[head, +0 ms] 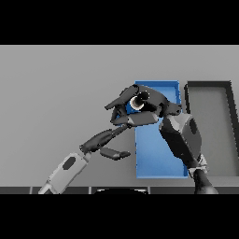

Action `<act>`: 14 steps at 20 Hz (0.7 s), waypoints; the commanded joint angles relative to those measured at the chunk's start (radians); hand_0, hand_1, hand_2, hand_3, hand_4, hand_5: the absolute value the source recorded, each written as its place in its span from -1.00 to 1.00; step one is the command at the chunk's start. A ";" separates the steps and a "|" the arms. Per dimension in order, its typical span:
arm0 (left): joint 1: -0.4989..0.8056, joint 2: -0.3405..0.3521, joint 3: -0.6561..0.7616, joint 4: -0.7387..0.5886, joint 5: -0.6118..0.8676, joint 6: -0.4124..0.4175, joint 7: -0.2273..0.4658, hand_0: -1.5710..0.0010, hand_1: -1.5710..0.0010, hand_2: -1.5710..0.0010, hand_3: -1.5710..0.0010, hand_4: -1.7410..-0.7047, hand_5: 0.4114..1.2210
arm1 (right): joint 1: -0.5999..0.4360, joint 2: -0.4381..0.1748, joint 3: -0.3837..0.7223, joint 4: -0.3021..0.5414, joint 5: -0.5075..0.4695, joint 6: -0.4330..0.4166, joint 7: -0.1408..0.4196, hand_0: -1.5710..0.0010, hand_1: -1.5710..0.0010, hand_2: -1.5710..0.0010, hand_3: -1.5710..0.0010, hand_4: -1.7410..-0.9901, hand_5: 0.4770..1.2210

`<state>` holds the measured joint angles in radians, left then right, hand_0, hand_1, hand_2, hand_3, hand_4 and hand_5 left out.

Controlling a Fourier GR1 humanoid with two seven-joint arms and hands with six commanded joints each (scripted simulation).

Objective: Pick up the blue pipe and place it into the blue bin.

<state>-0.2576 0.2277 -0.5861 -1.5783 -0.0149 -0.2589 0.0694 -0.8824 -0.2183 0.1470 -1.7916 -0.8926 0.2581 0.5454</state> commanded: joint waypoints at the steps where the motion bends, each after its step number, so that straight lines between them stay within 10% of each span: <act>1: -0.003 -0.003 -0.007 -0.003 -0.010 0.002 -0.002 1.00 1.00 1.00 1.00 0.60 -0.78 | -0.039 -0.010 -0.012 0.033 0.011 -0.011 -0.014 -1.00 -1.00 -1.00 -1.00 -0.94 0.75; 7: -0.001 0.009 0.001 -0.002 0.003 -0.011 -0.016 1.00 1.00 1.00 1.00 0.61 -0.80 | -0.190 -0.142 -0.118 0.271 0.099 -0.125 -0.071 -1.00 -1.00 -1.00 -1.00 -0.98 0.76; 14: -0.011 0.008 0.017 0.005 0.013 -0.008 -0.002 1.00 1.00 1.00 1.00 0.64 -0.81 | 0.006 -0.214 -0.124 0.433 0.195 -0.137 -0.059 -1.00 -1.00 -1.00 -1.00 -1.00 0.73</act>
<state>-0.2672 0.2358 -0.5695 -1.5736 -0.0013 -0.2669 0.0652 -0.8736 -0.4321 0.0235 -1.3575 -0.7004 0.1209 0.4903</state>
